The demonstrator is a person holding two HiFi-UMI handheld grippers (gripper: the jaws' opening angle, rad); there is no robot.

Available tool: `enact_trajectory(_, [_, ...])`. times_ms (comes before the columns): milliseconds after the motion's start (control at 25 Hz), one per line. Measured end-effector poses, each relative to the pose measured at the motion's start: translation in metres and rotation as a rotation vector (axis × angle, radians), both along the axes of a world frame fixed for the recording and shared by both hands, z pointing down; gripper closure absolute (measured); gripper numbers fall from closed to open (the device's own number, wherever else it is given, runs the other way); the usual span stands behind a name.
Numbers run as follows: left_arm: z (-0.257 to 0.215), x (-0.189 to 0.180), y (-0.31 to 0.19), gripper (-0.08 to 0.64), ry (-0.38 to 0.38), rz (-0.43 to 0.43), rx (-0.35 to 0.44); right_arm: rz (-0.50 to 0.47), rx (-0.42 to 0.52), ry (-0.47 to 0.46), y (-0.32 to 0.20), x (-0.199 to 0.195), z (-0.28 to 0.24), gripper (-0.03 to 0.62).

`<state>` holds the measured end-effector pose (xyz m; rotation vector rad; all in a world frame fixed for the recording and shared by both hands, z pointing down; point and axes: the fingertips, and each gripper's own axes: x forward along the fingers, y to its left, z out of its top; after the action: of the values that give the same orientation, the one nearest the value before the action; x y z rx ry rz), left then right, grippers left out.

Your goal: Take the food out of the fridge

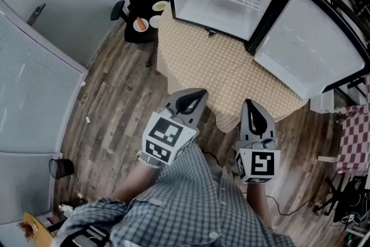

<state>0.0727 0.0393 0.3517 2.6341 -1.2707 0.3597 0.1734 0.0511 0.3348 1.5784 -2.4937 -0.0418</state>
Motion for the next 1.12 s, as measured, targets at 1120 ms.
enact_trajectory(1120, [-0.002,-0.028,-0.193,0.554,-0.05,0.049,0.009,0.074,-0.02,0.023,-0.188,-0.028,-0.005,0.582])
